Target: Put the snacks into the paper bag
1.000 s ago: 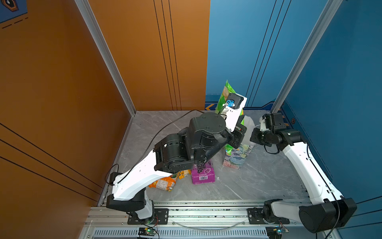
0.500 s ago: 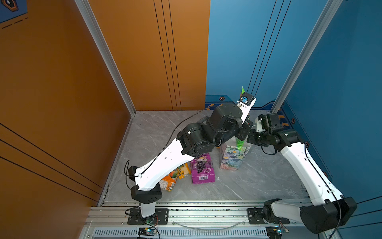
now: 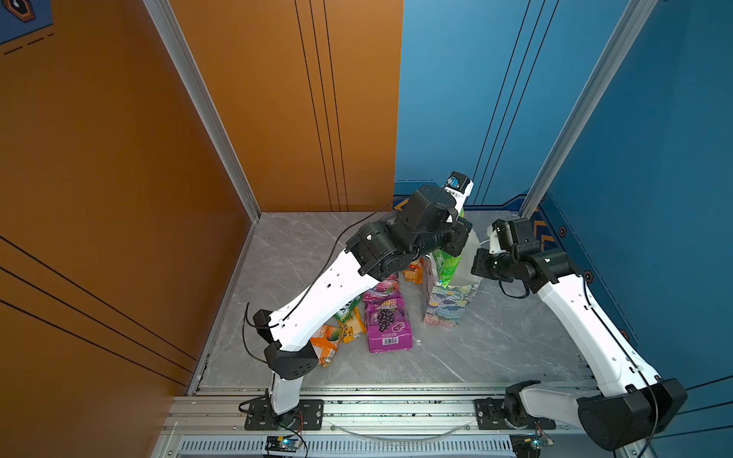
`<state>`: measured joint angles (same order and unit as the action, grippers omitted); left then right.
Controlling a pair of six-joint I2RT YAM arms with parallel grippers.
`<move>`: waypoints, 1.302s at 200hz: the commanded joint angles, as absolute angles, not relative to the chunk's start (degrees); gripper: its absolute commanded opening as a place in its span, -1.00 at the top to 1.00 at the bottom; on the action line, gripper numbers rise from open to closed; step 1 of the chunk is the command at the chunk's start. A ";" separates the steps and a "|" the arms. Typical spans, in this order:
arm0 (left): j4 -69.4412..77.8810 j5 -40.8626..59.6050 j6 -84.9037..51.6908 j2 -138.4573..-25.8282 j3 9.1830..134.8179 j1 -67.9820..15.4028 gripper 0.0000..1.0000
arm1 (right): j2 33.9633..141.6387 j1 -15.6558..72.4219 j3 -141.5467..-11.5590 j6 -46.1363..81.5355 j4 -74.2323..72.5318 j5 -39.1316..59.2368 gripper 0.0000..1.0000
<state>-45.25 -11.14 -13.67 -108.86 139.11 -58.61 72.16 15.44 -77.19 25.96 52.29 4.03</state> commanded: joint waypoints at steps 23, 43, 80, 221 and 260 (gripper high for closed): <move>-44.74 -4.04 -16.23 -113.41 145.40 -54.33 1.00 | 71.26 17.04 -76.36 27.16 52.61 1.58 1.00; -44.82 -2.82 -15.77 -115.65 148.10 -53.51 1.00 | 71.29 17.48 -76.67 27.17 52.86 1.01 1.00; -44.75 -2.53 -16.11 -117.33 148.87 -51.86 1.00 | 71.92 17.85 -77.64 26.99 53.50 0.21 1.00; -38.68 -5.85 -16.77 -100.68 115.27 -54.27 1.00 | 75.43 13.93 -82.40 28.89 56.16 -2.97 1.00; -38.23 -6.98 -21.17 -97.10 107.63 -54.42 1.00 | 75.46 14.26 -82.62 30.30 56.42 -3.22 1.00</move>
